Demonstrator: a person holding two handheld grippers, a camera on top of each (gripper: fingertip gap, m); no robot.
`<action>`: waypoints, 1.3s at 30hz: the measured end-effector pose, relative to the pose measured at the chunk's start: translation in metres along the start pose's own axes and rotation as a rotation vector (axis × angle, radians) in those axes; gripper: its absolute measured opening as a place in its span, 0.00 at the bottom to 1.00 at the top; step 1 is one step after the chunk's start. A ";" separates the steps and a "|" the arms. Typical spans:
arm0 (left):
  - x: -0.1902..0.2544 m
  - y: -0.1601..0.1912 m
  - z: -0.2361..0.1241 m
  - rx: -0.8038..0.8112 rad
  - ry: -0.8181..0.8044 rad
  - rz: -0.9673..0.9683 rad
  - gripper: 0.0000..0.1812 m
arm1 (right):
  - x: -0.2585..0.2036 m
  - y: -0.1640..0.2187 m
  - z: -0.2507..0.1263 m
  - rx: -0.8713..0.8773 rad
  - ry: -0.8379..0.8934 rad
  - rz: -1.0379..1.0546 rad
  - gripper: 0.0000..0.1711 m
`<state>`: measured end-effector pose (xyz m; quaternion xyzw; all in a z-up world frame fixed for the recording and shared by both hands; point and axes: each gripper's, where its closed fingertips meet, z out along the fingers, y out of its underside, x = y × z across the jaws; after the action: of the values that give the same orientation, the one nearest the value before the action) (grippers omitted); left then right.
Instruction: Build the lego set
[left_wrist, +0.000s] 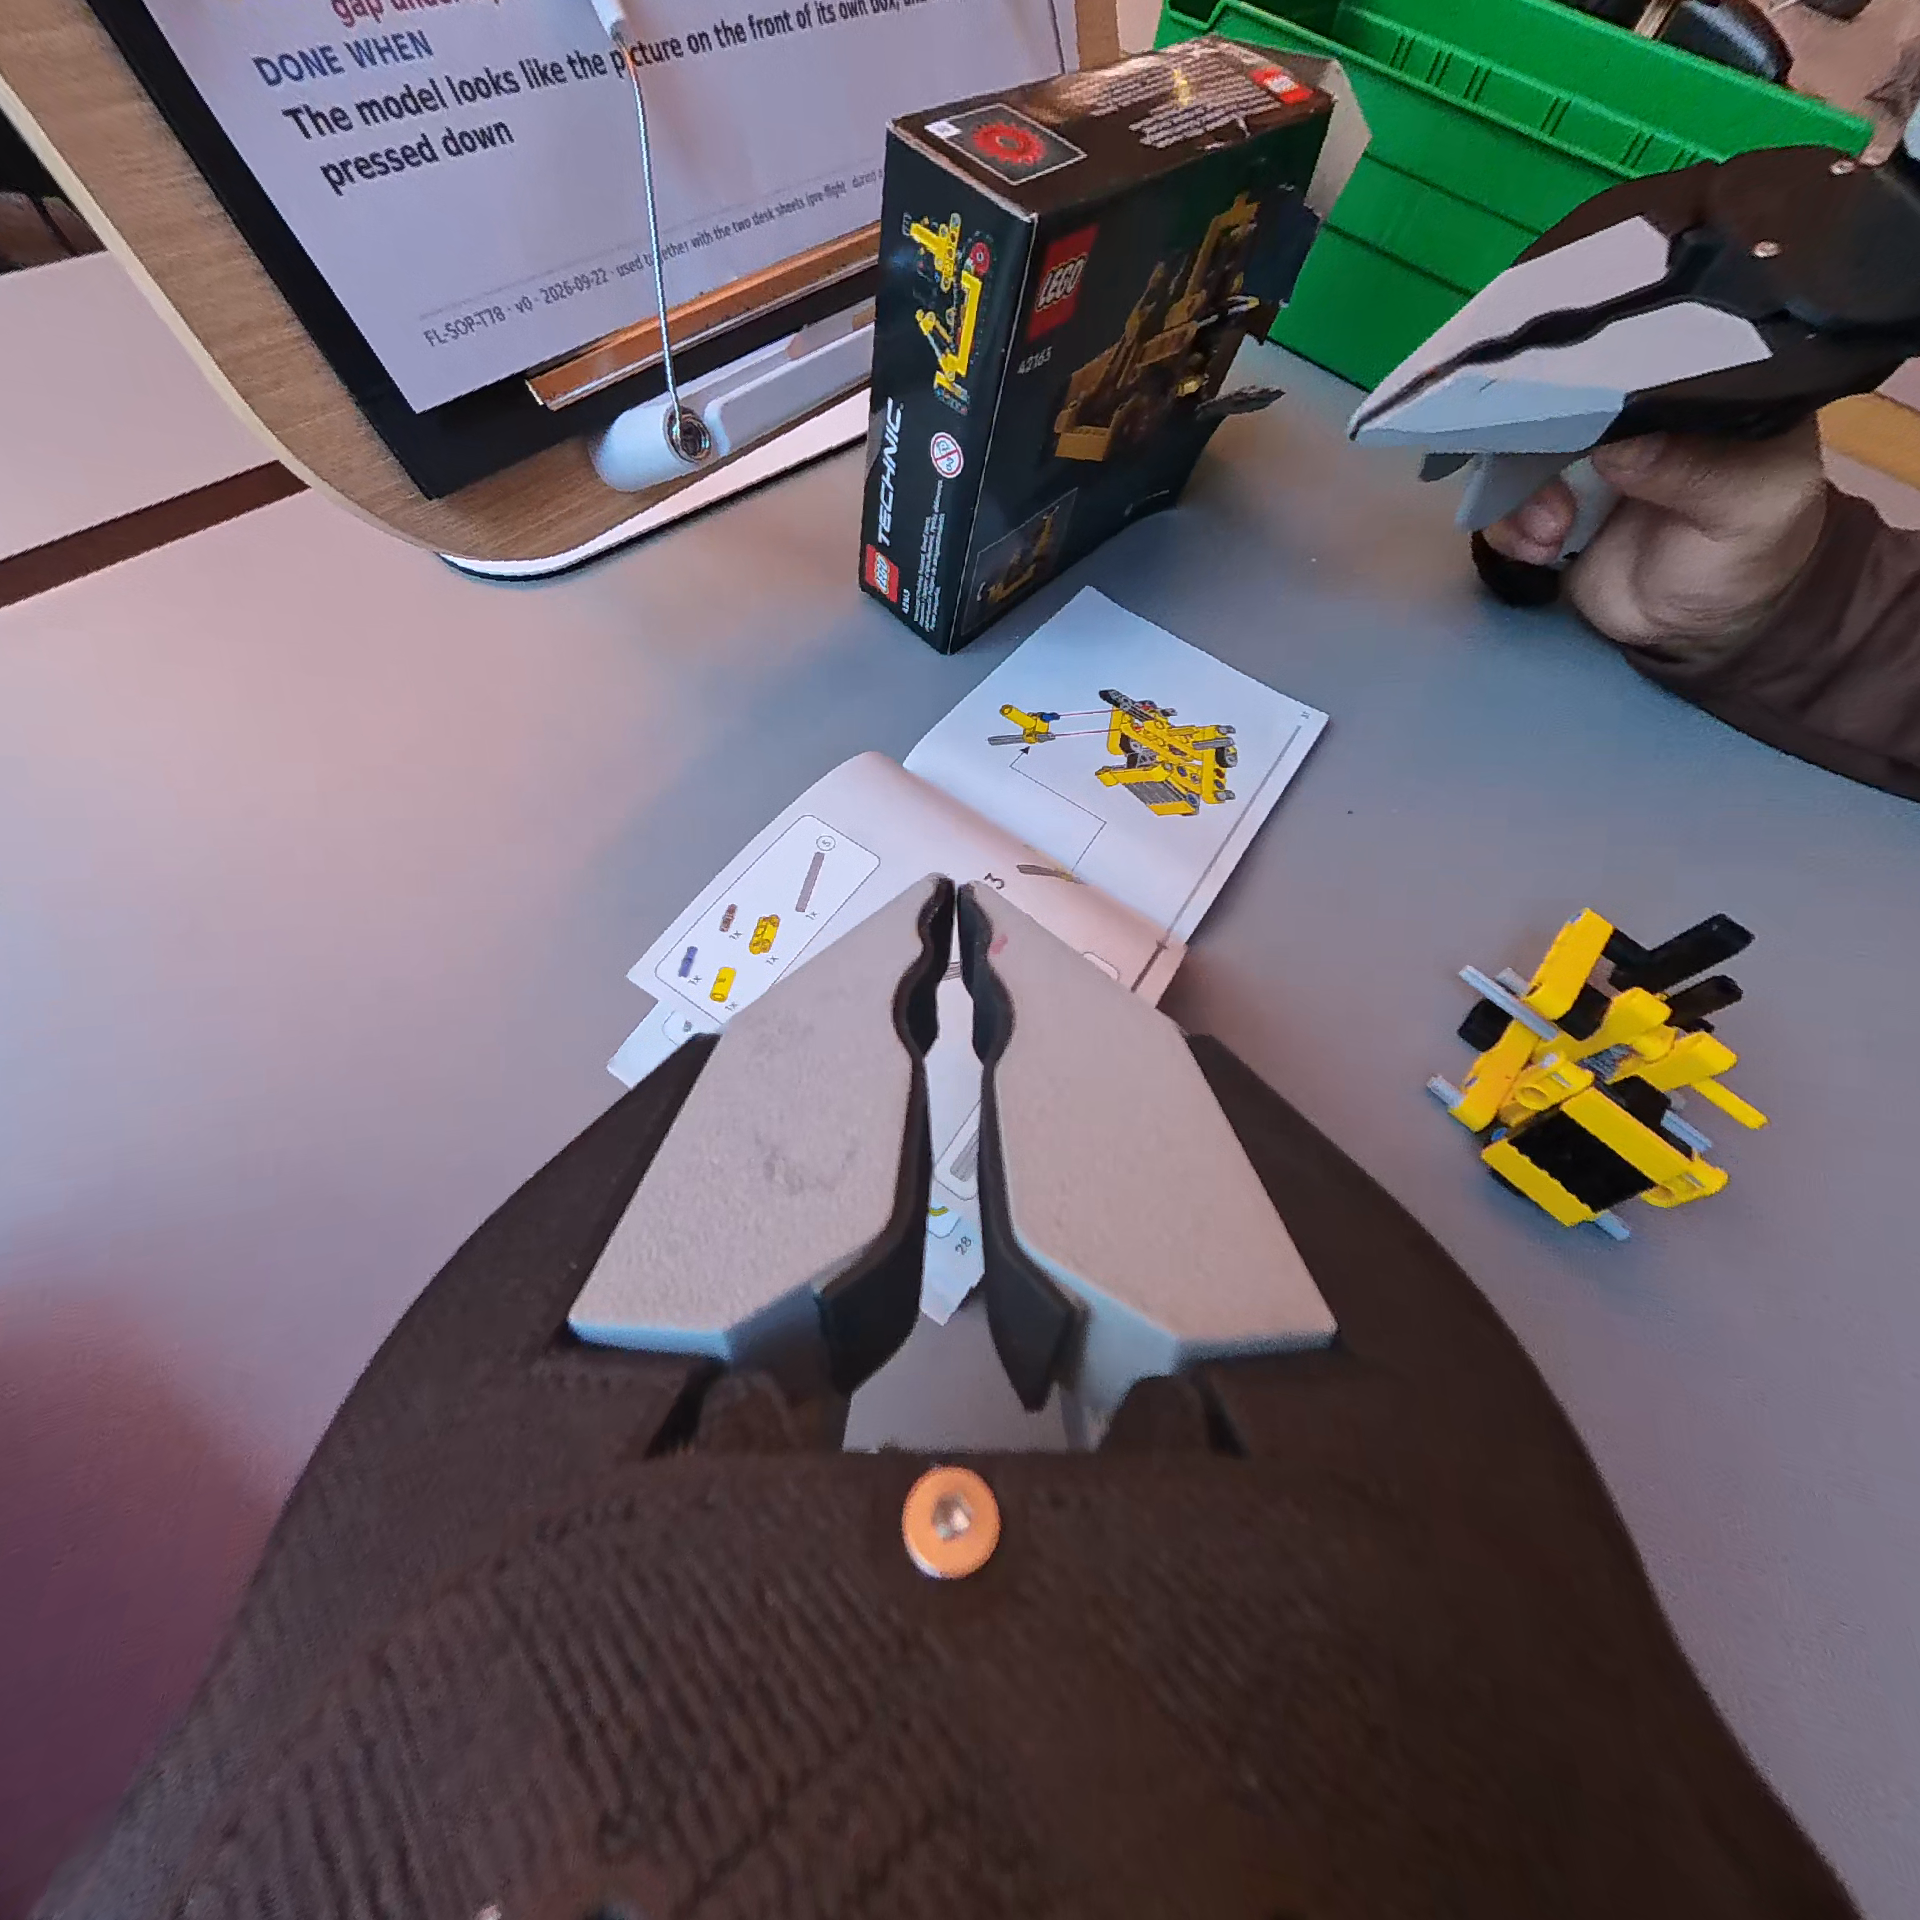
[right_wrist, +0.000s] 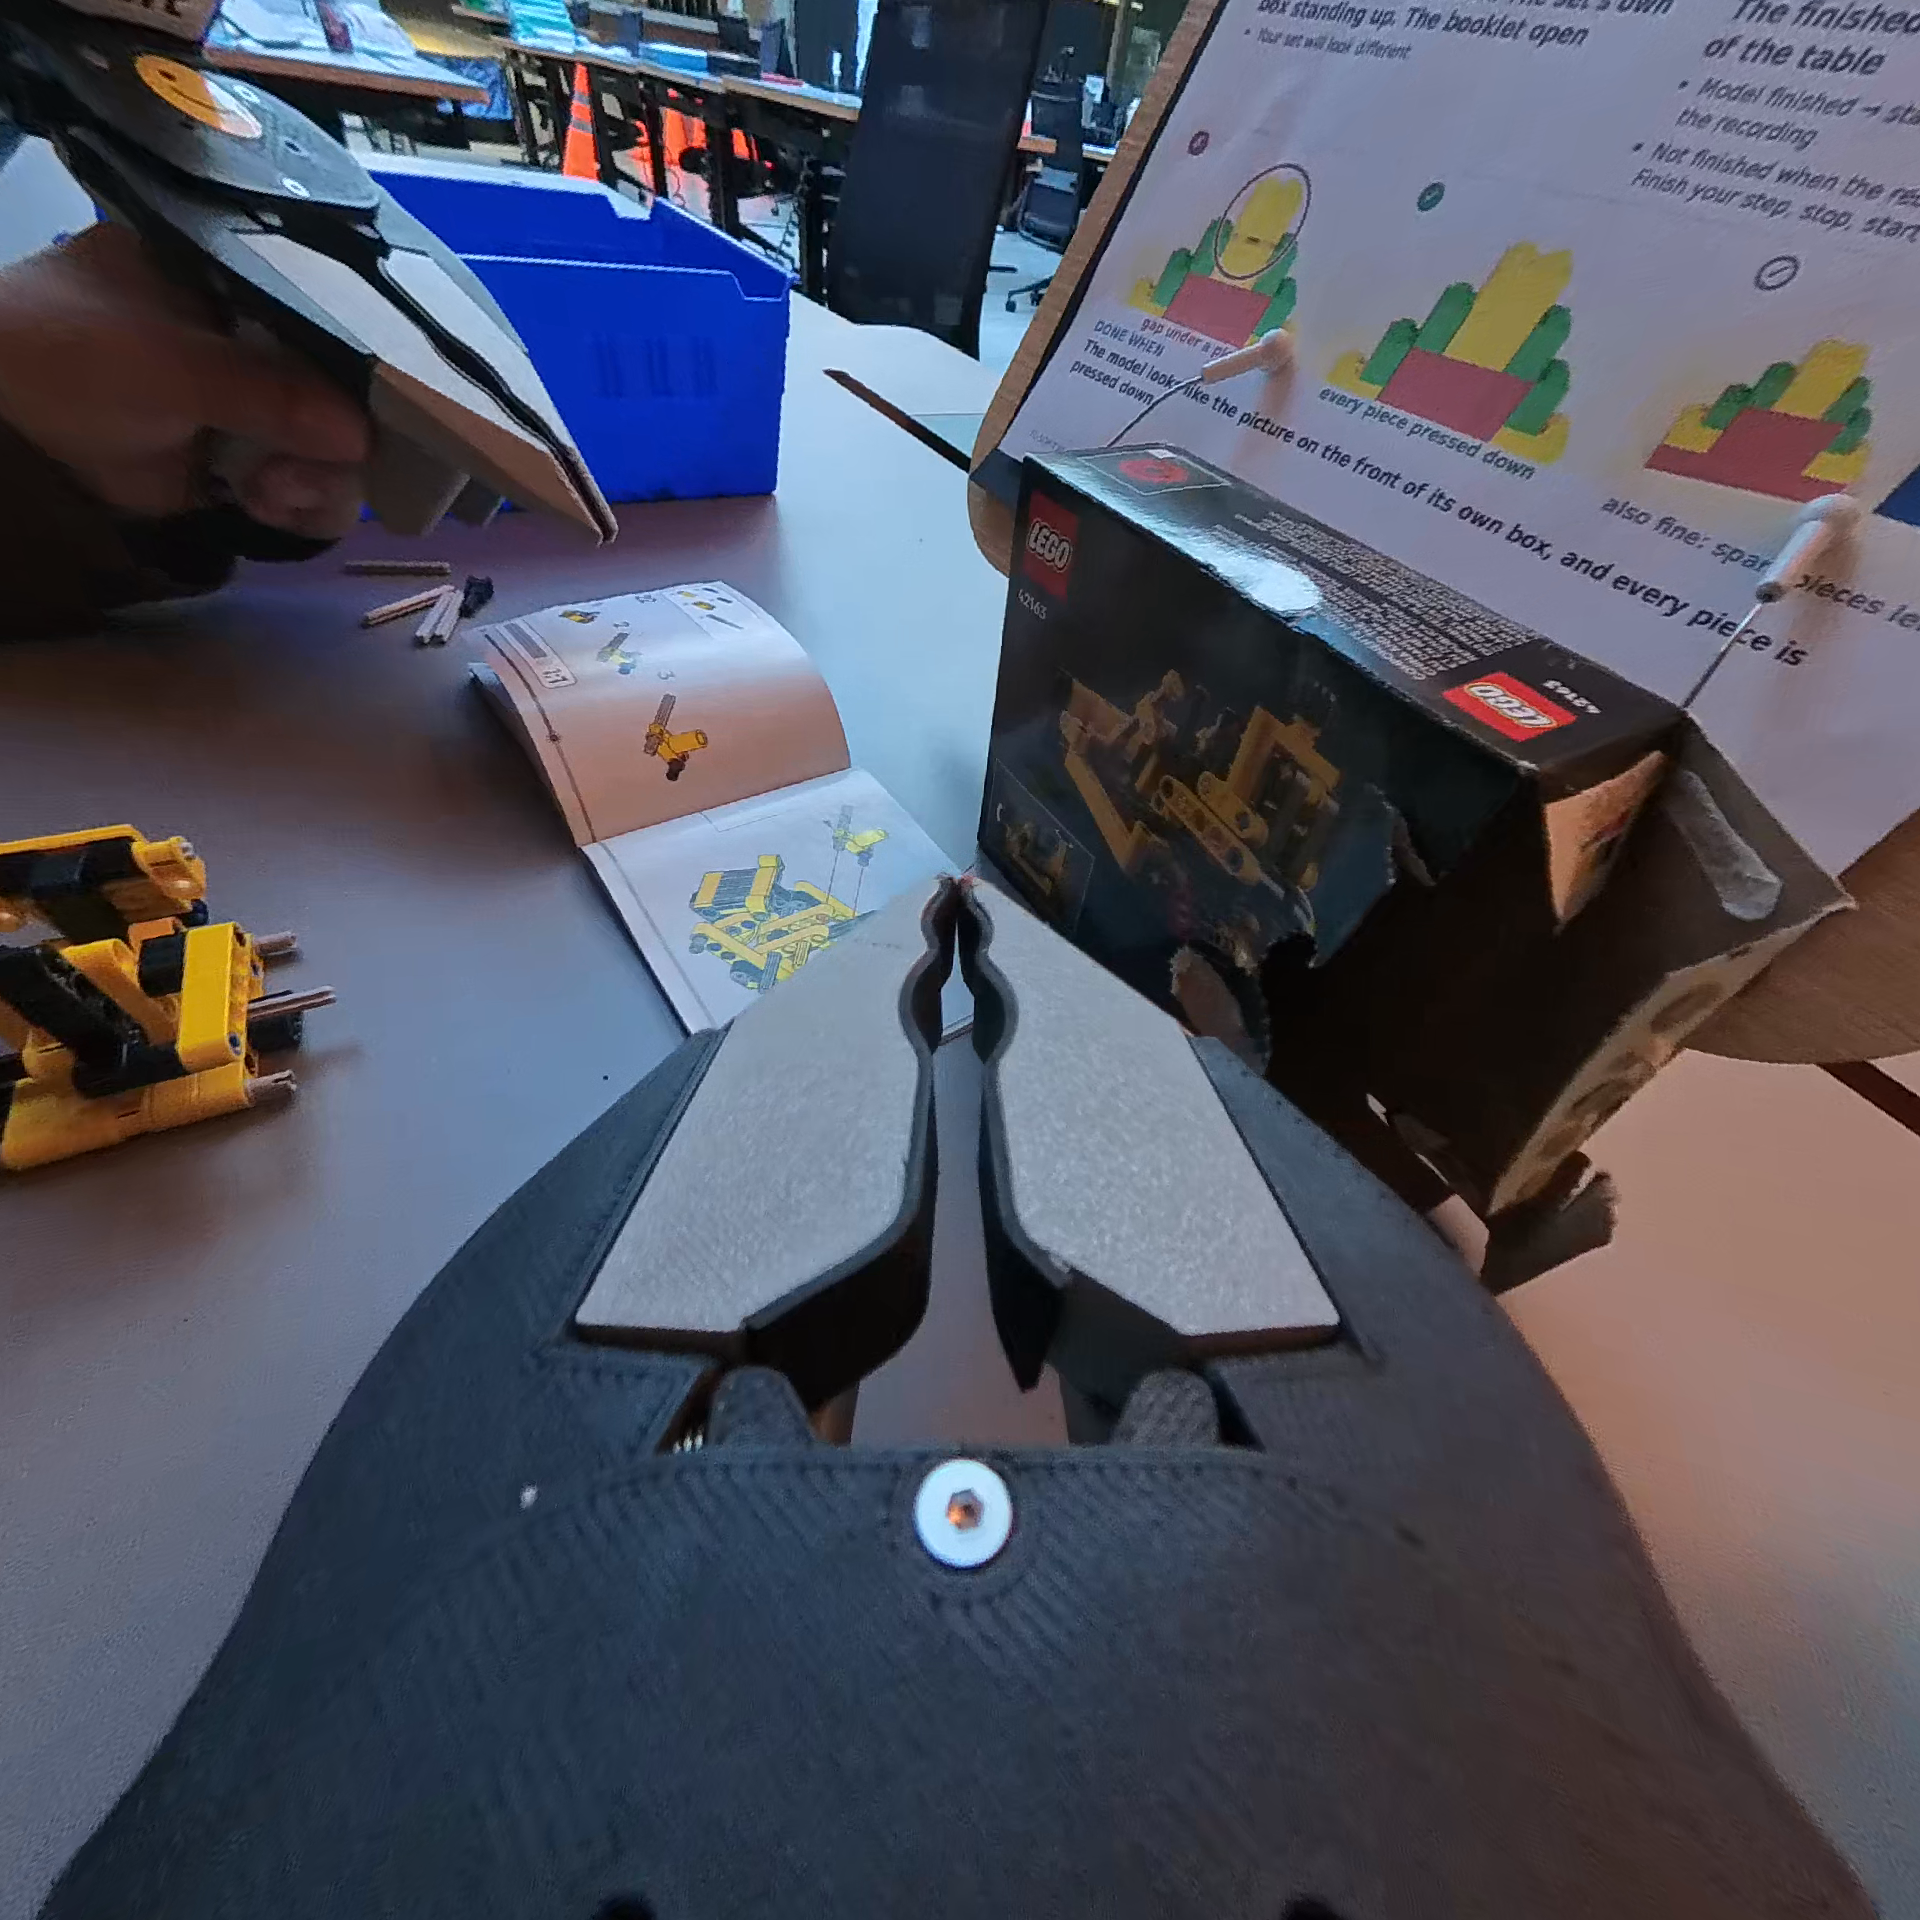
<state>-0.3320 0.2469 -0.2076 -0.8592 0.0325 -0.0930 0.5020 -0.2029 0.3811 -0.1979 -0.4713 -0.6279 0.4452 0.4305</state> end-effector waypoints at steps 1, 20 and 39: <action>0.001 0.000 0.000 -0.001 0.003 0.000 0.00 | -0.001 0.000 0.000 -0.001 -0.003 -0.002 0.00; 0.008 0.006 0.007 -0.028 0.023 0.008 0.00 | -0.012 0.005 0.004 -0.045 -0.029 -0.053 0.00; -0.009 -0.008 -0.011 0.028 -0.044 -0.003 0.00 | -0.023 0.006 0.005 -0.057 -0.051 -0.088 0.00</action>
<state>-0.3430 0.2427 -0.1968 -0.8541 0.0187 -0.0753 0.5144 -0.2024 0.3586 -0.2073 -0.4439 -0.6710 0.4199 0.4200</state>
